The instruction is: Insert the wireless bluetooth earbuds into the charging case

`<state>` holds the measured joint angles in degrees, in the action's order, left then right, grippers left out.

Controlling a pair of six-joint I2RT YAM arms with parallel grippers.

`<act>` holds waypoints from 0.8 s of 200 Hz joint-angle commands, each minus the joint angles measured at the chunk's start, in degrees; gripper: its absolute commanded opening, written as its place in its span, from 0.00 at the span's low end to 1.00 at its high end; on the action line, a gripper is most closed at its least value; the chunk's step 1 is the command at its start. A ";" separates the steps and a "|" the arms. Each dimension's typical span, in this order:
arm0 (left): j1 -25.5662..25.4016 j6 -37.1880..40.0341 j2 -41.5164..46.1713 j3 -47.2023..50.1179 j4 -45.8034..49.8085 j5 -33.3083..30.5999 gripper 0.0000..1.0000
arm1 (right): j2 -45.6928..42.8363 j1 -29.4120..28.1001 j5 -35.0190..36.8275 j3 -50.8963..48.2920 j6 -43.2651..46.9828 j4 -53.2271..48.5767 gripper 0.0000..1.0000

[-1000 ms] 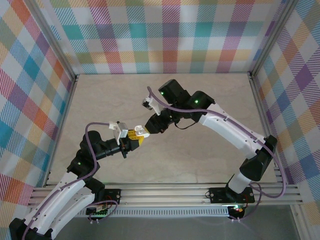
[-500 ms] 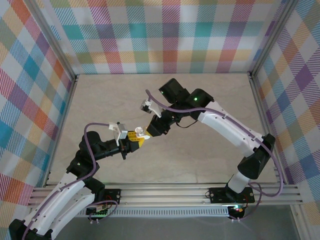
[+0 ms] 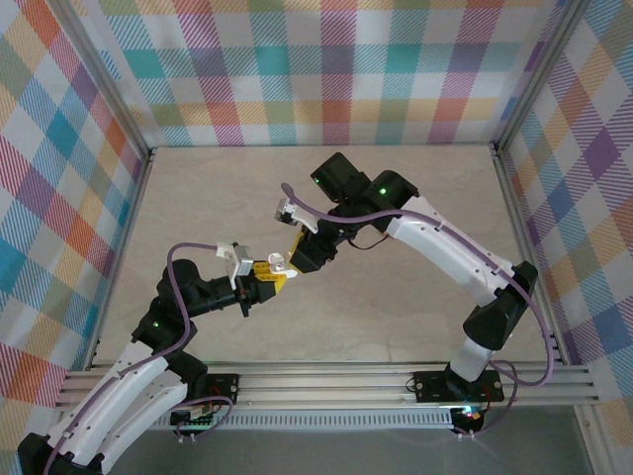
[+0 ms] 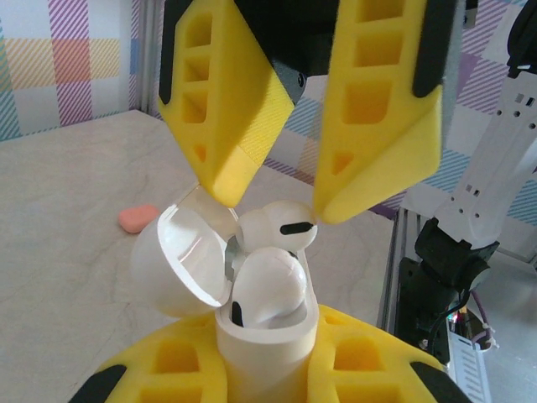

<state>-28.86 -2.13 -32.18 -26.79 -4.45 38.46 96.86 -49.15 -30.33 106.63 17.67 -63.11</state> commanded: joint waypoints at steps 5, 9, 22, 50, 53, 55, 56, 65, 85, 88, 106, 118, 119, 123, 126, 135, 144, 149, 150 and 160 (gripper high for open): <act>-0.84 -0.29 0.54 -1.57 -2.78 2.37 0.00 | 0.66 0.37 1.30 1.45 1.30 -1.05 0.49; -0.86 -0.20 0.54 -1.53 -2.76 2.28 0.00 | 0.68 0.37 1.44 1.55 1.09 -1.02 0.50; -0.84 -0.03 0.61 -1.47 -2.58 1.83 0.00 | 0.23 0.36 2.23 1.73 -0.21 -0.39 0.50; -0.84 0.17 1.54 -1.01 -2.01 -0.80 0.00 | -2.96 0.36 4.66 0.08 -5.55 3.79 0.51; -0.84 0.26 1.71 -0.92 -1.95 -1.16 0.00 | -3.46 0.36 4.93 -0.19 -6.27 4.39 0.51; -0.84 0.28 1.82 -0.91 -1.94 -1.40 0.00 | -3.72 0.37 5.06 -0.37 -6.71 4.75 0.51; -0.84 0.28 1.84 -0.82 -2.00 -1.52 0.00 | -3.93 0.37 5.12 -0.46 -6.96 4.93 0.51; -0.84 0.29 2.44 -0.43 -2.13 -2.50 0.00 | -5.41 0.39 5.53 -1.61 -9.27 6.81 0.51; -0.84 0.27 3.63 0.50 -2.73 -4.36 0.00 | -8.71 0.30 10.01 -4.43 -17.38 11.73 0.50; -0.84 0.23 3.76 0.65 -2.76 -4.62 0.00 | -9.19 0.36 10.89 -4.86 -18.68 12.52 0.49; -0.84 0.27 4.32 1.03 -3.00 -5.94 0.00 | -11.39 -0.49 15.05 -7.00 -23.58 14.94 0.46; -0.84 0.24 4.33 0.99 -2.65 -6.91 0.00 | -11.65 -2.61 20.22 -7.01 -24.47 13.98 0.46; -0.84 0.26 4.32 0.97 -2.66 -6.95 0.00 | -11.63 -2.84 20.66 -6.94 -24.50 13.80 0.46; -0.84 0.28 4.26 0.95 -2.48 -7.26 0.00 | -11.48 -3.71 22.35 -6.61 -24.65 13.27 0.46; -0.84 0.24 4.24 0.92 -2.37 -7.52 0.00 | -11.31 -4.35 23.42 -6.42 -24.82 12.72 0.47; -0.84 0.25 4.07 0.79 -1.93 -8.49 0.00 | -10.68 -6.09 26.54 -5.73 -25.90 11.61 0.50; -0.84 0.29 3.92 0.77 -1.73 -9.05 0.00 | -9.85 -7.79 28.41 -5.26 -27.28 11.05 0.53; -0.84 0.29 3.80 0.77 -1.78 -9.33 0.00 | -9.43 -8.67 29.35 -5.12 -27.85 10.99 0.54; -0.84 0.20 3.80 0.77 -1.79 -9.44 0.00 | -9.33 -8.81 29.44 -5.08 -27.99 10.99 0.54; -0.84 0.11 3.58 0.78 -1.88 -10.05 0.00 | -8.81 -10.46 31.84 -5.19 -28.96 11.44 0.57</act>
<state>-28.86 -2.09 -28.45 -26.44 -4.69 30.89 86.11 -56.03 -7.27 100.57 -5.89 -51.90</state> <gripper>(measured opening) 0.163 0.543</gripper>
